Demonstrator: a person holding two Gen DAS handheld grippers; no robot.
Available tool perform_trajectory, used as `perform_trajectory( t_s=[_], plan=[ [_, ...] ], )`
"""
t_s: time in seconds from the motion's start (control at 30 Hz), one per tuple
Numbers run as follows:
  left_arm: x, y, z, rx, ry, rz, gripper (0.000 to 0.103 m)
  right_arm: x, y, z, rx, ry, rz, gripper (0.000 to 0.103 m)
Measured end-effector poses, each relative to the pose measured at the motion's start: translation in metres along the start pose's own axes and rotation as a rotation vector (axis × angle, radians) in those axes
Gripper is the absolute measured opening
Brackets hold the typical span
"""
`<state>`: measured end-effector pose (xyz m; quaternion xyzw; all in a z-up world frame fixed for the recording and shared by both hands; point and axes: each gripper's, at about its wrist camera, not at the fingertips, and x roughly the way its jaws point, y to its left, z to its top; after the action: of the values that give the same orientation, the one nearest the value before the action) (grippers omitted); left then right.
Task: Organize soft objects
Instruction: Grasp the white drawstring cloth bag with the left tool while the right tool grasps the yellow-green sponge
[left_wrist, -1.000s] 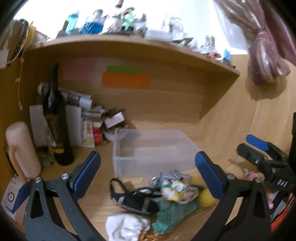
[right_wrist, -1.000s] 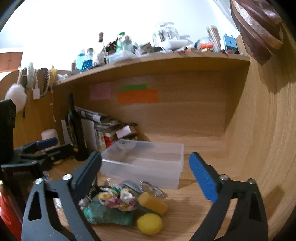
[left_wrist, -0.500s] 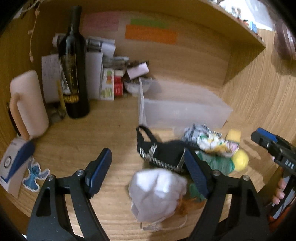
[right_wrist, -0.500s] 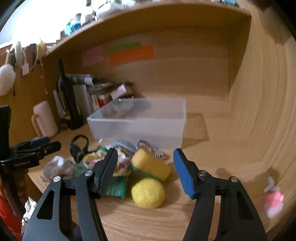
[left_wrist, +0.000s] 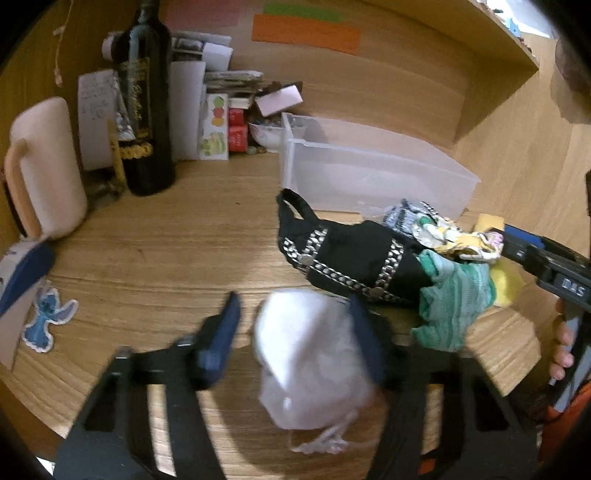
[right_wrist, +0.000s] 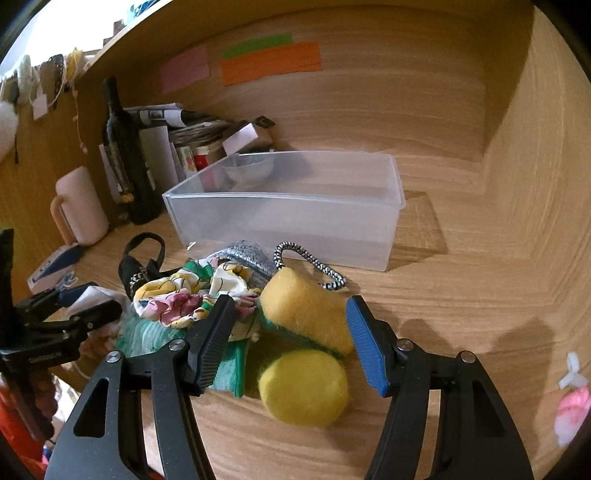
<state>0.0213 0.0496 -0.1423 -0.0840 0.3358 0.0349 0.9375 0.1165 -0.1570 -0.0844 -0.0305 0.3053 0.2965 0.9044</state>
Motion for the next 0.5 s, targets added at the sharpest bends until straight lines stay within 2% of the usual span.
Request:
perform_trajectory(
  t_s=[0.1,0.13,0.17,0.33,0.5],
  plan=[
    [-0.003,0.0,0.0,-0.003,-0.006,-0.007,0.029,0.004,-0.003,0.003,0.012,0.002,-0.002,0.057],
    [-0.004,0.0,0.001,0.003,-0.011,-0.003,0.027,0.005,-0.004,0.004,0.018,0.001,-0.009,0.046],
    [-0.006,0.0,0.002,0.004,-0.015,-0.001,0.022,0.006,-0.006,0.005,0.023,0.004,-0.014,0.041],
    [-0.018,0.005,0.015,0.004,-0.047,0.005,0.02,0.002,-0.011,0.008,0.034,-0.014,-0.012,0.038],
    [-0.038,0.007,0.038,0.025,-0.129,0.021,0.02,-0.004,-0.011,0.012,0.029,-0.043,-0.03,0.037]
  ],
)
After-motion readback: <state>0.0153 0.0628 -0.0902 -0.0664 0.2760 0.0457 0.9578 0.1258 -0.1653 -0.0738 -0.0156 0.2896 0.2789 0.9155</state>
